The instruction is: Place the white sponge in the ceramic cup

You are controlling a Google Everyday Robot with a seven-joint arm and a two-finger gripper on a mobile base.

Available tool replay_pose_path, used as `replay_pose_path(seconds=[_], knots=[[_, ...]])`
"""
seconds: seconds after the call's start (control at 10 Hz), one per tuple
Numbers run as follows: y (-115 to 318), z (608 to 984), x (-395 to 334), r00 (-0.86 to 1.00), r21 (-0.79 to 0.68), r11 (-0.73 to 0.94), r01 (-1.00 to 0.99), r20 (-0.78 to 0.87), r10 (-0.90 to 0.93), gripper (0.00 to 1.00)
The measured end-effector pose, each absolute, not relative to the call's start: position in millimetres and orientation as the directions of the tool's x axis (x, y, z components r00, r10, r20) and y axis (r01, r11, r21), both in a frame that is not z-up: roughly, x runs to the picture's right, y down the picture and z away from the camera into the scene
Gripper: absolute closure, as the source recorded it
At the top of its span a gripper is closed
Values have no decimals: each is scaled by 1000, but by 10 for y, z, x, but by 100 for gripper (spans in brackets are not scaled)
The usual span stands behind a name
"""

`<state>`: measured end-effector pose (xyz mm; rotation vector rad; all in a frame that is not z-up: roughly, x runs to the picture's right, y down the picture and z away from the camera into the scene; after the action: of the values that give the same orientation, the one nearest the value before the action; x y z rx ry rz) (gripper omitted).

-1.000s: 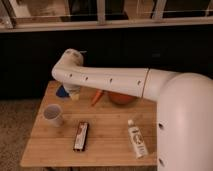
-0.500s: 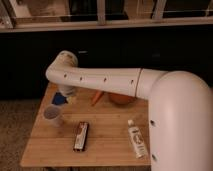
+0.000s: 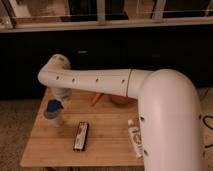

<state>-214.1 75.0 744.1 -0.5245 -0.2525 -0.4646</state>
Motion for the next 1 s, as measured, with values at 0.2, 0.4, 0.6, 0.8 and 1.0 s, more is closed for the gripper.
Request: replay_pose_path(seconds=[0.2, 0.4, 0.6, 0.8, 1.0], knots=[[778, 7448, -2200, 851, -427, 743, 515, 356, -386, 82], [802, 7453, -2261, 837, -431, 724, 539, 366, -407, 61], [823, 7469, -2287, 833, -441, 710, 548, 363, -417, 41], [829, 7487, -2325, 831, -449, 702, 552, 357, -426, 23], [828, 7502, -2353, 831, -454, 698, 553, 352, -430, 20]])
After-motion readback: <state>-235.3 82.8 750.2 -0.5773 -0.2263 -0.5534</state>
